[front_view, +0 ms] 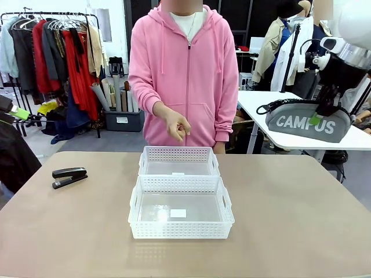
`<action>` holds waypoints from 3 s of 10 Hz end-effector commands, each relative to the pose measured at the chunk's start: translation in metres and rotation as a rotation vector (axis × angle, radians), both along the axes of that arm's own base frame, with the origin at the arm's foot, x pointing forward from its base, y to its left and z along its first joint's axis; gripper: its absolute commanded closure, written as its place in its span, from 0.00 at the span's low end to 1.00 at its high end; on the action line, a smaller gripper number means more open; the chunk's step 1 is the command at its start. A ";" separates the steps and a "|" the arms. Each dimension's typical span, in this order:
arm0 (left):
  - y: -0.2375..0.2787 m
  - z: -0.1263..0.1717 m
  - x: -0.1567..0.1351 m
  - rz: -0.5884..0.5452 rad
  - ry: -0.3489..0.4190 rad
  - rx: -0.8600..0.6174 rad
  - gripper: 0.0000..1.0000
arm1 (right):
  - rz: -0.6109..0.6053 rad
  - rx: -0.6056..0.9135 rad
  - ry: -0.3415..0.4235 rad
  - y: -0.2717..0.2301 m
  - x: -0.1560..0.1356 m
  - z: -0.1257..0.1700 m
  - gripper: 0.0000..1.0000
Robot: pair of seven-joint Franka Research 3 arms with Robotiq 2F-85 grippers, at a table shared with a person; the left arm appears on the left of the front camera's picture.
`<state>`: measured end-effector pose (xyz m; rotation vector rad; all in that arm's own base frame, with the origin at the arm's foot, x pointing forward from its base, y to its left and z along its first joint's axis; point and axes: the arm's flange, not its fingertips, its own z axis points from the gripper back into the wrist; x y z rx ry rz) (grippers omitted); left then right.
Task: Distribute items into two baskets.
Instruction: Move the picked Pencil pouch towards the Organizing basket indicated by the person, stopping as directed.
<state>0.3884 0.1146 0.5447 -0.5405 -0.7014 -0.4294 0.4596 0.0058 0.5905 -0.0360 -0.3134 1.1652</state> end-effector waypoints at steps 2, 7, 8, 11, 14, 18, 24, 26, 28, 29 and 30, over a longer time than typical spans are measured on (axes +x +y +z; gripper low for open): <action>0.001 0.001 0.000 -0.010 -0.014 -0.011 0.00 | -0.009 -0.005 -0.014 0.001 0.001 0.001 1.00; 0.001 0.001 0.000 -0.010 -0.014 -0.011 0.00 | 0.019 0.036 -0.013 0.009 0.025 -0.010 1.00; 0.001 0.001 0.000 -0.010 -0.014 -0.011 0.00 | 0.020 0.022 -0.014 0.013 0.034 -0.015 1.00; 0.001 0.001 0.000 -0.010 -0.014 -0.011 0.00 | 0.066 0.016 -0.021 0.029 0.064 -0.031 1.00; 0.001 0.001 0.000 -0.010 -0.014 -0.011 0.00 | 0.085 0.006 -0.014 0.051 0.093 -0.054 1.00; 0.001 0.001 0.000 -0.010 -0.014 -0.011 0.00 | 0.150 0.050 -0.001 0.080 0.113 -0.082 1.00; 0.001 0.001 0.000 -0.010 -0.014 -0.011 0.00 | 0.186 0.039 -0.010 0.104 0.138 -0.103 1.00; 0.001 0.001 0.000 -0.010 -0.014 -0.011 0.00 | 0.209 0.060 0.000 0.111 0.147 -0.111 1.00; 0.001 0.001 0.000 -0.010 -0.014 -0.011 0.00 | 0.245 0.069 0.026 0.123 0.150 -0.119 1.00; 0.001 0.001 0.000 -0.010 -0.014 -0.011 0.00 | 0.264 0.072 0.038 0.130 0.151 -0.124 1.00; 0.001 0.001 0.000 -0.010 -0.014 -0.011 0.00 | 0.274 0.069 0.040 0.136 0.153 -0.128 1.00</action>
